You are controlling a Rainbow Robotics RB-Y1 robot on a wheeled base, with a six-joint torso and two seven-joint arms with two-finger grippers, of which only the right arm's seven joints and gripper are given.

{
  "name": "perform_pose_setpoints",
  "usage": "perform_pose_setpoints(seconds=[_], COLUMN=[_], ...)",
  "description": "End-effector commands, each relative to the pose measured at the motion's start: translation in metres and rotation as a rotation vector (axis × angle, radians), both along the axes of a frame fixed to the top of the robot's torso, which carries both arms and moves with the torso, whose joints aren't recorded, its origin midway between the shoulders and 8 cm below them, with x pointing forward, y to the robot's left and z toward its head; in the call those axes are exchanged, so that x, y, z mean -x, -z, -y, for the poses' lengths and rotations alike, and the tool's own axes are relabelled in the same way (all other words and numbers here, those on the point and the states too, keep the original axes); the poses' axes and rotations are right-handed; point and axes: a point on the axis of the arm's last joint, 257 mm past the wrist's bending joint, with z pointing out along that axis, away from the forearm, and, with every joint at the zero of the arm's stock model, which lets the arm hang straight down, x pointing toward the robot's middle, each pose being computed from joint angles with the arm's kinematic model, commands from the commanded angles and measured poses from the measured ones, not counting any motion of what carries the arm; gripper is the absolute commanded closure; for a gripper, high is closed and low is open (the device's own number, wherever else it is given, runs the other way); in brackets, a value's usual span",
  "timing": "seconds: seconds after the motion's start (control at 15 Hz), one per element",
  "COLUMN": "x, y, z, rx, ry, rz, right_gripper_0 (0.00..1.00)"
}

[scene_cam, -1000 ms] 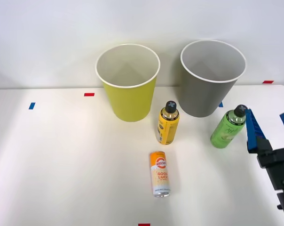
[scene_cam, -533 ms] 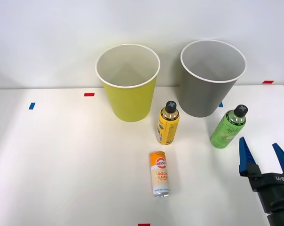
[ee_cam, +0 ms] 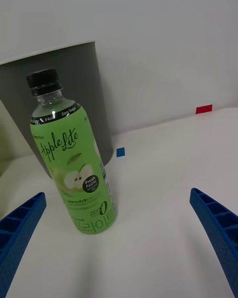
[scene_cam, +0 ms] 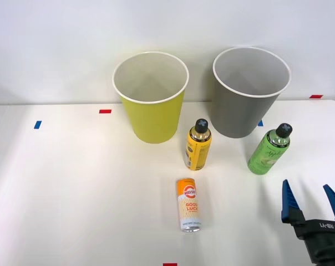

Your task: Put cans in the gray bin, plastic bottles in the light green bin

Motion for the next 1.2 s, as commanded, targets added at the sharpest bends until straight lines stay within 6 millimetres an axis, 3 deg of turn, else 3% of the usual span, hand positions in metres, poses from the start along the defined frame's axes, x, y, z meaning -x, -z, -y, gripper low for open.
perform_pose_setpoints(seconds=[0.07,0.47,1.2], x=[0.004,0.003,0.027], y=[0.007,0.01,0.02], z=[0.005,0.005,-0.031], rx=[0.082,0.121,0.06], ry=[0.003,0.006,-0.045], rz=[-0.025,-0.038,-0.033], right_gripper_0=[0.0,0.0,0.0])
